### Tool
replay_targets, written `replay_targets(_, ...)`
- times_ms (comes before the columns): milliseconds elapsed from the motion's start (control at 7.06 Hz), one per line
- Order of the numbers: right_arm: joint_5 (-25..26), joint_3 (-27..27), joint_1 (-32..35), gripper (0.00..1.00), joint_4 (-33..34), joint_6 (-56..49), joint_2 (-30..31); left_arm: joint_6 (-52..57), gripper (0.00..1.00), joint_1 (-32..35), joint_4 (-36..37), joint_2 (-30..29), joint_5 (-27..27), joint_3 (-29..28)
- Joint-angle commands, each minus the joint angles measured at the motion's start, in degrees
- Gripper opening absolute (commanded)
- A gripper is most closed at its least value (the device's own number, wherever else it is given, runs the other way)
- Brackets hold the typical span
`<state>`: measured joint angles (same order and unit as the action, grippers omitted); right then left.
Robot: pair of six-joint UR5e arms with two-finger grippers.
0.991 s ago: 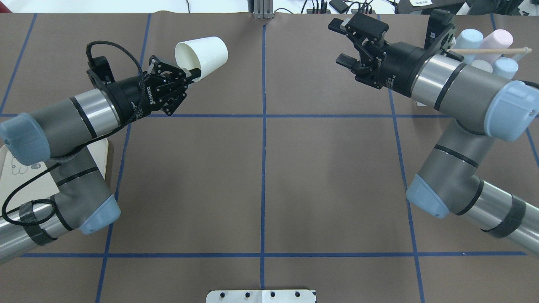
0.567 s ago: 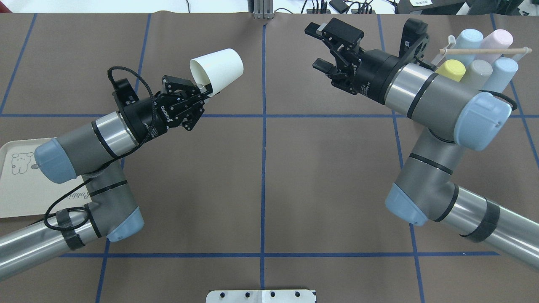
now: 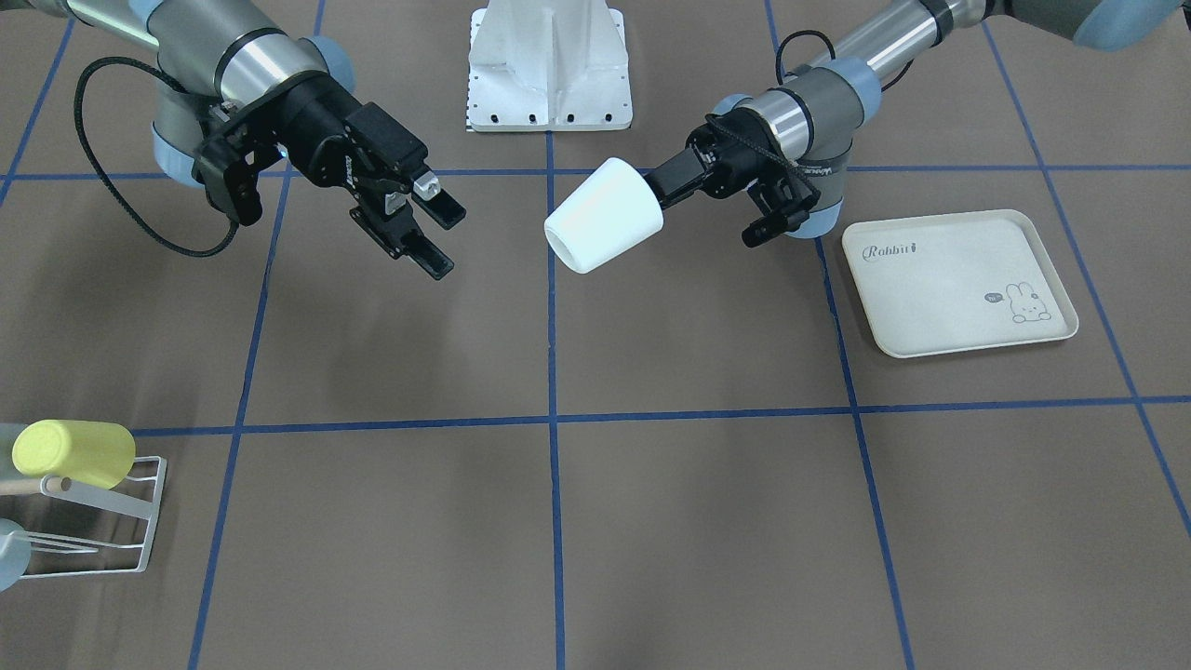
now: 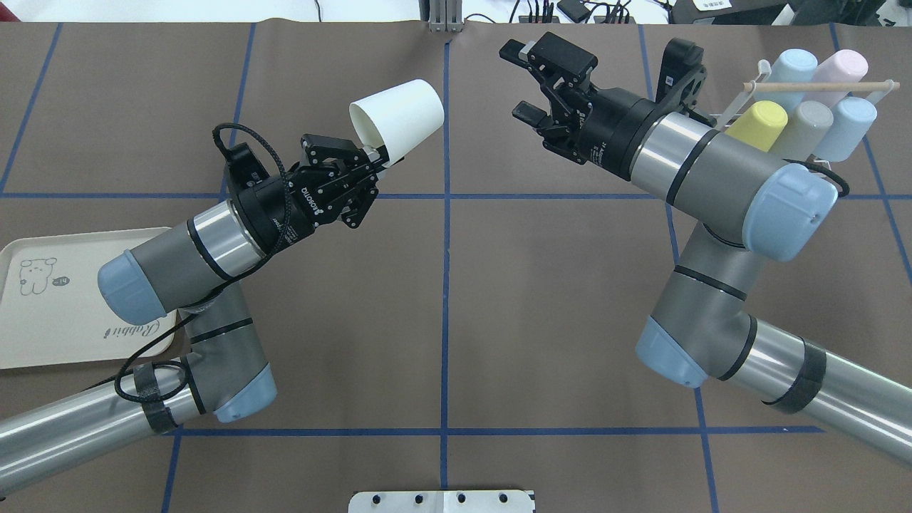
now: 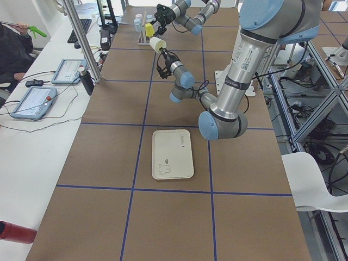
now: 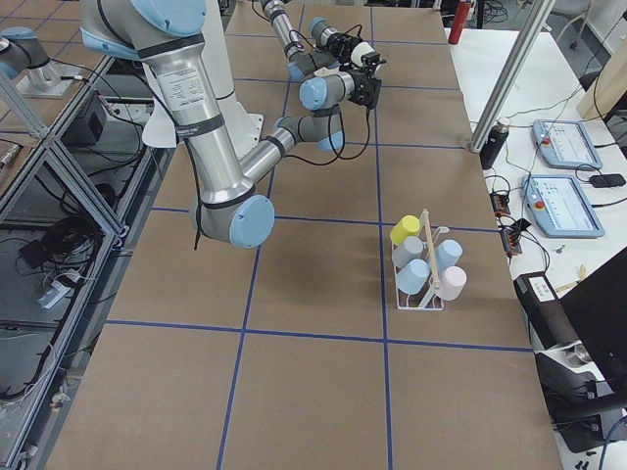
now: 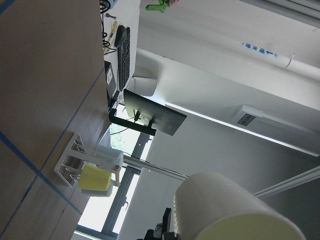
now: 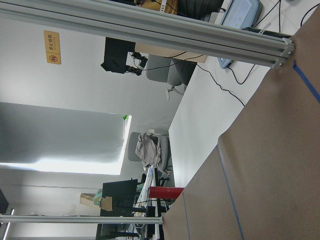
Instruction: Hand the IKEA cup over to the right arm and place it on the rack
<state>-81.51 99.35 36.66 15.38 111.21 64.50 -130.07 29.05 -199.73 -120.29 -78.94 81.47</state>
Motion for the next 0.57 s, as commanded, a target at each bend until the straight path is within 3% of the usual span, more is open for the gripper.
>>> replay_targets(0,1.3,-0.4,-0.2,1.0,-2.5,1.8,-0.1,-0.1,0.0,-1.3,-1.8,-0.1,1.5,-0.1)
replay_targets(425,2.5,-0.4,-1.2,1.0,-2.7,2.3,-0.1,-0.1,0.0,-1.5,-1.8,-2.7,1.6,-1.5)
